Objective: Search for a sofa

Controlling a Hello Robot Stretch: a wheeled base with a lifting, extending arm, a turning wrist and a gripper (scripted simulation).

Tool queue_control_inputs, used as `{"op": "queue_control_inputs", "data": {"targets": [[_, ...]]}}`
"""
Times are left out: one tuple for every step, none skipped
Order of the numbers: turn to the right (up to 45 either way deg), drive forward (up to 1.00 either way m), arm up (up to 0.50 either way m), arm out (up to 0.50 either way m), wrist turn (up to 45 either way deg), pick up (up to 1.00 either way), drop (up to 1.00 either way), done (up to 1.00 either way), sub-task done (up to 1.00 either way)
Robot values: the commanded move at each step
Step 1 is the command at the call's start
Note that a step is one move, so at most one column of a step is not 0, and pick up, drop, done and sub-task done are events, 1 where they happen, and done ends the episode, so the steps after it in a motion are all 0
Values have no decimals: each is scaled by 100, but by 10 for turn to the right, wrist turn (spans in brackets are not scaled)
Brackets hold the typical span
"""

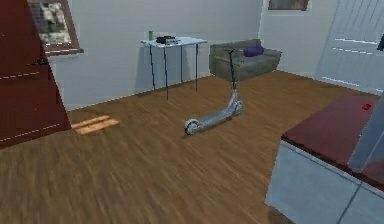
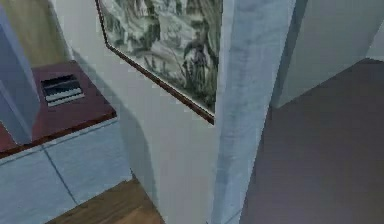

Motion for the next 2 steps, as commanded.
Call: {"op": "queue_control_inputs", "data": {"targets": [[60, 0, 0, 0, 0, 0, 0, 0, 0], [0, 100, 0, 0, 0, 0, 0, 0, 0]]}}
